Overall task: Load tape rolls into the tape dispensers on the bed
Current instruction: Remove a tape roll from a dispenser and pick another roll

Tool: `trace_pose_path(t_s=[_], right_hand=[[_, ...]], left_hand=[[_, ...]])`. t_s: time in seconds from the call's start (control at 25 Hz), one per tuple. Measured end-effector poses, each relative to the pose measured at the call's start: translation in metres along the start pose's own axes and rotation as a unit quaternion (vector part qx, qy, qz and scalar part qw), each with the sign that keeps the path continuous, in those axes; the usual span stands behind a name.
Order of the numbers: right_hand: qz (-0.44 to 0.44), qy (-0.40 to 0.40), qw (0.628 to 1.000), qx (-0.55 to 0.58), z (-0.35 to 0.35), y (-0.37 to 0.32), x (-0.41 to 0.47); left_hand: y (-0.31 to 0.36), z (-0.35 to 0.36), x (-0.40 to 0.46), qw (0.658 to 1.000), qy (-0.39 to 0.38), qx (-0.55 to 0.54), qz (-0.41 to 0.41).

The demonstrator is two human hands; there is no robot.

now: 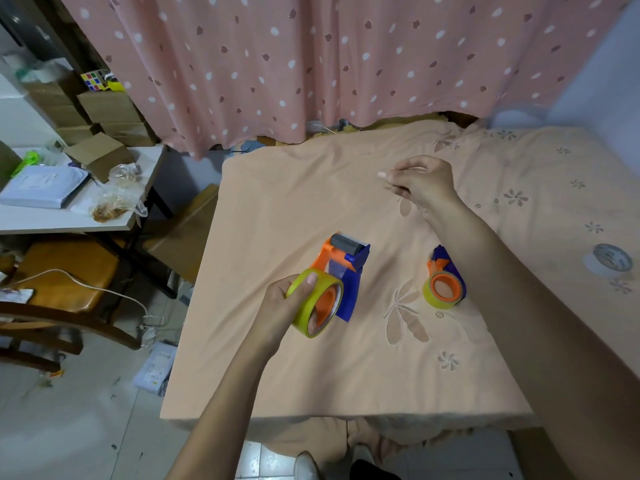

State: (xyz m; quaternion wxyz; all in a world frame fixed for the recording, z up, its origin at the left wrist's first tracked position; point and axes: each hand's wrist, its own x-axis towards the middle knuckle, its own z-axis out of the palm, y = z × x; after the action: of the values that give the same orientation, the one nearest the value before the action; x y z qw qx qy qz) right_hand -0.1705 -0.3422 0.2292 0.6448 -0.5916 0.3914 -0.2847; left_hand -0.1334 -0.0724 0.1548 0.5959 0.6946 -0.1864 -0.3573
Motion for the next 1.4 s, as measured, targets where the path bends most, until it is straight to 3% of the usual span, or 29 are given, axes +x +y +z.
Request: trace_pose_path(t_s=[0.24,0.44,0.56,0.68,0.8,0.96,1.12,1.4], right_hand=[[-0.018,0.055,0.998,-0.039,-0.004,-0.018,0.019],[-0.007,0.053,0.996,-0.076,-0.01,-0.018,0.023],[0.039,0.022,0.996,-0.082,-0.015,0.002,-0.002],[0.137,-0.032,0.99,0.009,-0.014,0.043,-0.035],[0.247,-0.05,0.962,0.104,-0.006,0.074,-0.06],[0.314,-0.046,0.925,0.208,0.018,0.087,-0.099],[0.306,-0.044,0.922,0.232,0.041,0.09,-0.12],[0.199,-0.013,0.97,0.14,0.045,0.091,-0.131]], left_hand=[[0.002,-0.011,-0.004,1.0,0.013,-0.002,0.021],[0.004,-0.005,-0.01,0.999,0.009,-0.008,0.033],[0.008,-0.009,-0.011,0.996,0.032,-0.066,0.04],[0.011,-0.011,-0.008,0.991,0.03,-0.126,0.039],[0.013,-0.008,-0.001,0.984,0.042,-0.168,0.03],[0.016,-0.001,0.007,0.969,0.067,-0.235,0.025],[0.02,0.006,0.016,0.959,0.078,-0.27,0.02],[0.016,0.013,0.028,0.949,0.098,-0.299,0.005]])
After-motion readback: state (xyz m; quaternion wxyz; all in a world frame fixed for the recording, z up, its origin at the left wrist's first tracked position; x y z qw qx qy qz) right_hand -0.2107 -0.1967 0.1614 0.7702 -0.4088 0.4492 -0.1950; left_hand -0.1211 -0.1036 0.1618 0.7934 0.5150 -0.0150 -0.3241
